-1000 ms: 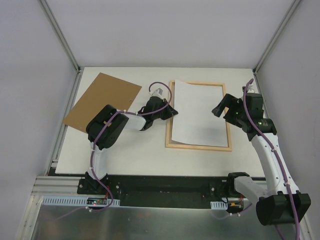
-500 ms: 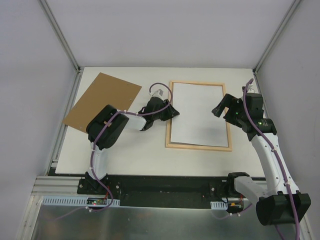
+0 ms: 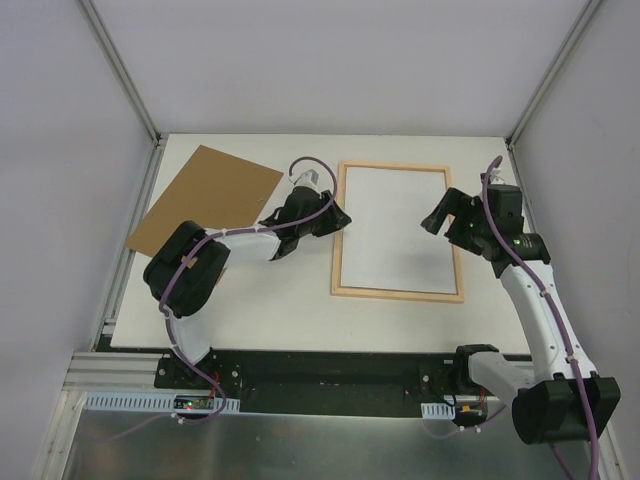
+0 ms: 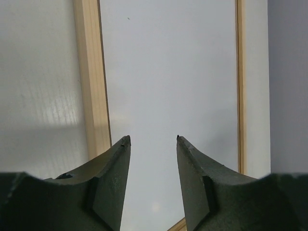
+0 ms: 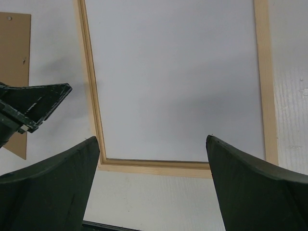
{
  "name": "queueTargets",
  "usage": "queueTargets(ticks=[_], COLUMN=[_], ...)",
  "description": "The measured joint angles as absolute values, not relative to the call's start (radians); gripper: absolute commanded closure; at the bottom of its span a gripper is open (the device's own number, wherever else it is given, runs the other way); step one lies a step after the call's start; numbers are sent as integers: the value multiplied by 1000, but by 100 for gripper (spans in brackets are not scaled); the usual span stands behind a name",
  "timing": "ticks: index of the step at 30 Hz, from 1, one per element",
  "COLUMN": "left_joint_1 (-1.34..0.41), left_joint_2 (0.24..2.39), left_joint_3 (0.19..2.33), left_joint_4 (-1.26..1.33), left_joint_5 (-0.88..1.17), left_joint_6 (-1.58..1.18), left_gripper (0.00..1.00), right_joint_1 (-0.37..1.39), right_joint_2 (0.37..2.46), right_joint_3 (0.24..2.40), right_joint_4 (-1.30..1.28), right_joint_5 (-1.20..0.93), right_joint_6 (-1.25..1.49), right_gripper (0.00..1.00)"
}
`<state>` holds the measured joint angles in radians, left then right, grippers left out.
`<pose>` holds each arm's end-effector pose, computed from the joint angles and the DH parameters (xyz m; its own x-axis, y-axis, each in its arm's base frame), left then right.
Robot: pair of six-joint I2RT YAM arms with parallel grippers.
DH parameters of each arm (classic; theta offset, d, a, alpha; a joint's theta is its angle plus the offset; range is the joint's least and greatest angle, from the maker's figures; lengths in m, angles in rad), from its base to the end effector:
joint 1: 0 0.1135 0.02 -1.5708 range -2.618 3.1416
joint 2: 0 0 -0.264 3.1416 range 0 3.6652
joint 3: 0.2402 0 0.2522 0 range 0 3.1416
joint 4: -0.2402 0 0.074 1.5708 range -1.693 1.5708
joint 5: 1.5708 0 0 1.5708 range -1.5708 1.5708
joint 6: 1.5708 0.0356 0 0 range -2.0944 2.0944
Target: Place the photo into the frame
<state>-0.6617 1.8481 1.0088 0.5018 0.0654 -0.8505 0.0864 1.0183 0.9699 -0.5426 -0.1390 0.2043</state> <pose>0.3172 -0.2500 0.1889 -0.6697 -0.4290 -0.6061 0.2402 0.6472 -0.7235 0.2185 0.0239 0.3254 -0.5842 0.1511 -0.7975 -0.0833 0.9662 0.2441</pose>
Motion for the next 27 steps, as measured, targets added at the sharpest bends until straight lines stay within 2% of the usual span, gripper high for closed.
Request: queueTargets(ticks=[7,12,17,22,27], left_joint_1=[-649,-582,-493,-489,-405], left_joint_2=[1706,1569,1526,1527,1528], left_joint_3=[1000,981,994,999,1044], left_joint_4=[306,98,-39,-195,-327], left_joint_5=[-16,-66,-49,-39,-68], left_joint_6=[-844,-820,-772,-738,-697], left_gripper=[57,60,65,64,64], right_joint_1=[107,203,298,388,462], right_joint_2=[1114,1203,1301,1390,1444], right_joint_3=[979,989,1017,1050,1070], right_joint_4=[-548,-542,-532,-526,-505], right_joint_5=[-144,-135,-103,-52,-32], right_joint_6=[196,198,208,226,254], right_gripper=[5,5,17,28,33])
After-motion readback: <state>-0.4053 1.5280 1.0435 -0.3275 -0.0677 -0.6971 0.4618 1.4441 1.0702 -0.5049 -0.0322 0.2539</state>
